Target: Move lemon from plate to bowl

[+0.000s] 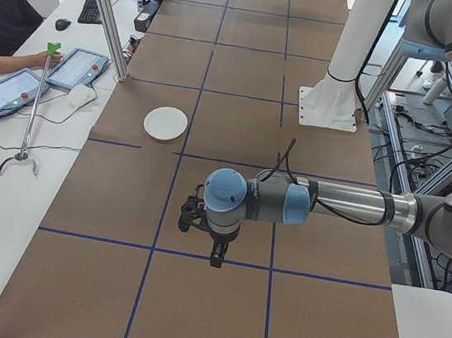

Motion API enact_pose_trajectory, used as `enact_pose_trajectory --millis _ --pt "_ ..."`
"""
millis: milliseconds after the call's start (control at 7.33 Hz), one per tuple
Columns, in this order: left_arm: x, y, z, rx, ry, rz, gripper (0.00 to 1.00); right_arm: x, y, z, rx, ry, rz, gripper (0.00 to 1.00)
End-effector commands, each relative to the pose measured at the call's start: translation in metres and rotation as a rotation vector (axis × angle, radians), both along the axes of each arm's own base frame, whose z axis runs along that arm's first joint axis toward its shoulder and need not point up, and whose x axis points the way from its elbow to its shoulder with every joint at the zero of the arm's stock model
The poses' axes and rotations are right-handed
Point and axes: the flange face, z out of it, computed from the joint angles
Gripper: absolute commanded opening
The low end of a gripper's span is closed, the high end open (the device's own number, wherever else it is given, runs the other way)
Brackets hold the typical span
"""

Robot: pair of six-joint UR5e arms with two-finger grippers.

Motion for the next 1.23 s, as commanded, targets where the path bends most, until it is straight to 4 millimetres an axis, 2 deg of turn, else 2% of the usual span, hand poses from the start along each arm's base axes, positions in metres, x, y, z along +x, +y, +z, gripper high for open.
enact_pose_trajectory --millis 0,1091 --pt "-0.0055 -0.0014 -0.0020 0.009 0.000 -0.013 1.00 0.0000 0.0000 0.0000 0.000 0.000 0.000 1.00" --pt "-0.0114 -0.0003 -0.0029 0.013 -0.001 -0.027 1.00 0.0000 0.0000 0.0000 0.000 0.000 0.000 1.00"
